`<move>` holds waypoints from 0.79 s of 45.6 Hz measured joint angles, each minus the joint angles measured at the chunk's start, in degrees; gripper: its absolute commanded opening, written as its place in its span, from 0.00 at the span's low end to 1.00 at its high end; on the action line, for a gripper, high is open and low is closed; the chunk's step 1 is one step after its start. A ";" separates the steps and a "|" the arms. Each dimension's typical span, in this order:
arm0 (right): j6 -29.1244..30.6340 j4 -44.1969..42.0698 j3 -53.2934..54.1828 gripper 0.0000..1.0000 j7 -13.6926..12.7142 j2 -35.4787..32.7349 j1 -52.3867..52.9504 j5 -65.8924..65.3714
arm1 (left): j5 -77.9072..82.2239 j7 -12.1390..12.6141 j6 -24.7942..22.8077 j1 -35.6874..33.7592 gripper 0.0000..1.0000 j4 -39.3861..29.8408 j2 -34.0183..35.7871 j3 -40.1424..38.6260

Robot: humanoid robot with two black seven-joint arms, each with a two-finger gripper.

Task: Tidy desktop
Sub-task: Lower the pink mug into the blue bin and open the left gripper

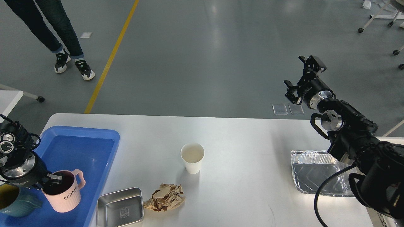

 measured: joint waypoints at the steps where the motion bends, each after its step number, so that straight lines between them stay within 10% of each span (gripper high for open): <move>1: 0.00 0.00 0.00 1.00 0.00 0.01 -0.02 0.00 | 0.00 0.00 0.00 0.05 0.01 0.00 0.00 -0.01; 24: 0.00 -0.01 0.00 1.00 0.00 0.18 -0.04 0.00 | 0.00 -0.09 0.00 0.65 0.28 0.09 -0.75 -0.09; 29: 0.00 -0.02 0.00 1.00 0.00 0.18 -0.06 0.00 | -0.07 -0.09 0.01 0.72 0.40 0.22 -0.99 -0.08; 36: 0.00 -0.09 0.00 1.00 0.00 -0.04 -0.17 -0.01 | -0.55 -0.18 0.00 0.73 0.83 0.50 -1.53 0.00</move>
